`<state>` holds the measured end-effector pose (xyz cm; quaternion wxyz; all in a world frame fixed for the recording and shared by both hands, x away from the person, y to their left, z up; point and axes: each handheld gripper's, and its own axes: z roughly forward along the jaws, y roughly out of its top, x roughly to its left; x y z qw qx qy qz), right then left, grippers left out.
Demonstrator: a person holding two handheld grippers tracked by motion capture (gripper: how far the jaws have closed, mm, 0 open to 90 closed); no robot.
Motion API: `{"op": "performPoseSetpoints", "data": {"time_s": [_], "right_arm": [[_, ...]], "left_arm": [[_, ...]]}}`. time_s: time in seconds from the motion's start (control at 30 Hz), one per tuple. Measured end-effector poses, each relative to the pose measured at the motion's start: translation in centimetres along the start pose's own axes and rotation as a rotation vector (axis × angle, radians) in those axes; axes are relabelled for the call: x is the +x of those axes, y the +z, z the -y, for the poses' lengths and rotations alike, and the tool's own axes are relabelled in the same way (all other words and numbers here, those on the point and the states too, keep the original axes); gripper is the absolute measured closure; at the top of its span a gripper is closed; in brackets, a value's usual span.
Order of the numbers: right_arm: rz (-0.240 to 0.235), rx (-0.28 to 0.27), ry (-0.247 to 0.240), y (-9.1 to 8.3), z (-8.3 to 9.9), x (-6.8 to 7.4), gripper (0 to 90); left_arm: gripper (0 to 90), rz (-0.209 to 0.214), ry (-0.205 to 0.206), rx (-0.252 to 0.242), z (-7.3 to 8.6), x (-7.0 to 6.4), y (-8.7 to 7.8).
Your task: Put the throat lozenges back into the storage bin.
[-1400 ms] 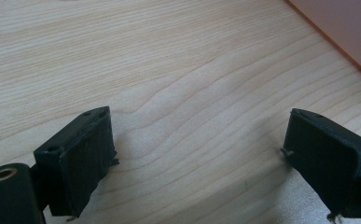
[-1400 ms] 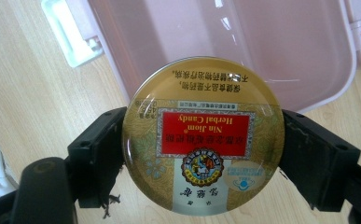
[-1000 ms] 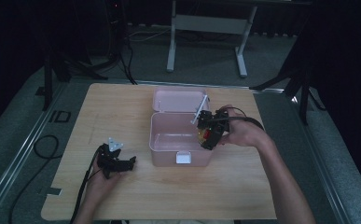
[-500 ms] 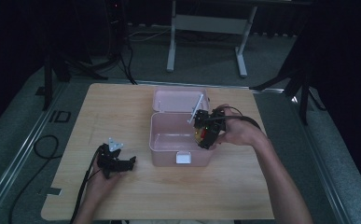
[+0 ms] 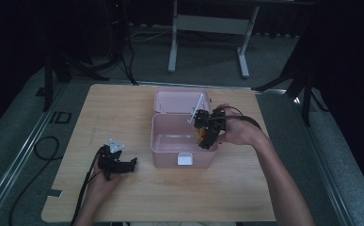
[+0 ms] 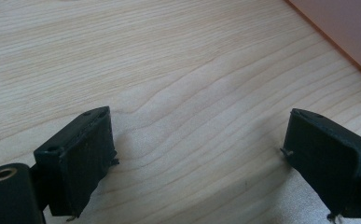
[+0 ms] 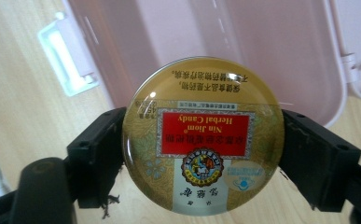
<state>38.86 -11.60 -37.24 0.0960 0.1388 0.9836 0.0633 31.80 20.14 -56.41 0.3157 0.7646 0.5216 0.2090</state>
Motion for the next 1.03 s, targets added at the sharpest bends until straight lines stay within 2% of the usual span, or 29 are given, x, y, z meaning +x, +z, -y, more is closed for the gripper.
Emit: {"op": "performPoseSetpoints", "data": {"time_s": [0.03, 0.13, 0.17, 0.47, 0.63, 0.73, 1.03], "right_arm": [[0.015, -0.004, -0.001, 0.0, 0.0, 0.0, 13.8], [0.017, -0.004, -0.002, 0.0, 0.0, 0.0, 12.6], [0.030, -0.008, -0.003, -0.1, 0.0, 0.0, 12.7], [0.043, -0.031, 0.010, -0.4, 1.0, -0.2, 13.6], [0.053, -0.036, 0.032, -0.5, 1.9, 0.0, 14.0], [0.032, -0.075, 0.063, -0.8, 2.6, 0.1, 14.6], [0.059, -0.108, 0.114, -0.7, 4.8, 0.7, 14.8]], "left_arm": [[9.1, 0.000, 0.001, 0.000, 0.0, 0.0, 0.0], [9.2, 0.000, 0.000, 0.000, 0.0, 0.0, 0.0], [9.1, 0.001, 0.000, -0.001, 0.0, 0.0, 0.0], [9.2, 0.002, 0.000, -0.001, 0.0, 0.0, 0.0], [9.2, 0.001, 0.000, -0.002, 0.0, 0.0, 0.0], [9.2, 0.001, 0.002, -0.001, 0.0, 0.0, 0.0], [9.1, 0.001, 0.001, -0.001, 0.0, 0.0, 0.0]]}}
